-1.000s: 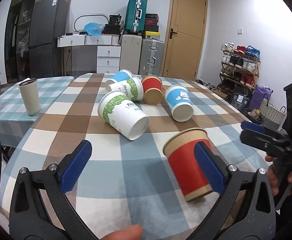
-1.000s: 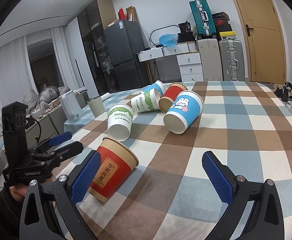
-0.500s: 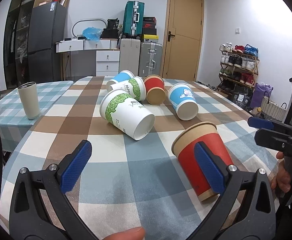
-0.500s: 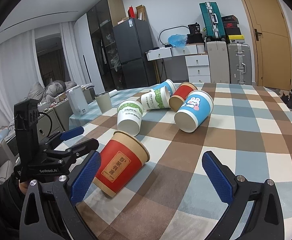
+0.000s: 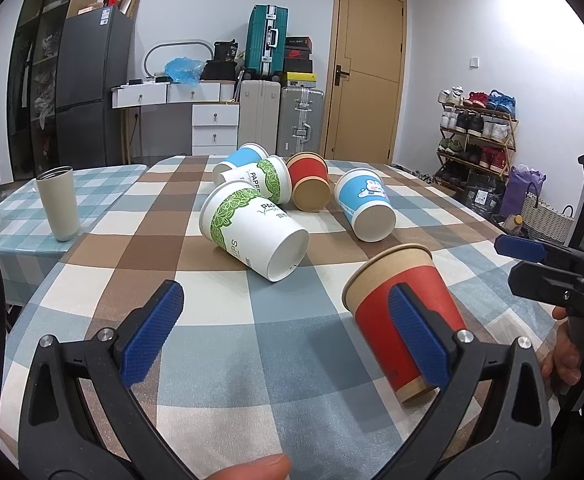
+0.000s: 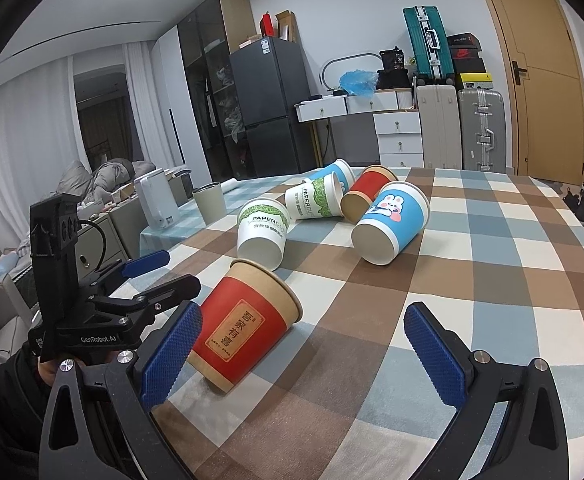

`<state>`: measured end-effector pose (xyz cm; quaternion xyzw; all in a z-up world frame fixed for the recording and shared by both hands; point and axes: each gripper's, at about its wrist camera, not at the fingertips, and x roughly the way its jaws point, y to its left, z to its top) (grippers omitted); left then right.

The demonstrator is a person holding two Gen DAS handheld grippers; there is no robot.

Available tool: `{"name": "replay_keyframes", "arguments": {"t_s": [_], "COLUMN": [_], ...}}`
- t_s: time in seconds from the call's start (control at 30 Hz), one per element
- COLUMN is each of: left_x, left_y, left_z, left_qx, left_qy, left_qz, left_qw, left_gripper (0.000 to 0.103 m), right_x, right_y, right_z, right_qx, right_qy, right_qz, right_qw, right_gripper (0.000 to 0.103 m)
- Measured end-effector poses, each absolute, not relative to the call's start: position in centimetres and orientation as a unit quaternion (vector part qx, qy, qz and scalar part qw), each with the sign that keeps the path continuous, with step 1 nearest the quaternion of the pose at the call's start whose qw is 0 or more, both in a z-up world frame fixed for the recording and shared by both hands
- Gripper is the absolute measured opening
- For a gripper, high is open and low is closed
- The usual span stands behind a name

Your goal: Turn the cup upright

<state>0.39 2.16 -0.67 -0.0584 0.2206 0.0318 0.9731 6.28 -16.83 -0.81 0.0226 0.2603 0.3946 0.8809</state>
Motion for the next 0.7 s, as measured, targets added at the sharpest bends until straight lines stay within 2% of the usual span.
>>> {"name": "replay_keyframes", "arguments": {"t_s": [0.7], "left_x": [0.37], "left_y": [2.15], "left_z": [-0.75], "left_qx": [-0.058], "left_qy": [0.220], "left_qz": [0.032], "left_qw": [0.973], "left_gripper": [0.102], "right_x": [6.25], "right_y": [-16.79], "right_z": [-0.90], "right_qx": [0.022], "right_qy": [0.261], "right_qz": [0.394], "right_qw": [0.881], "right_gripper": [0.103]}}
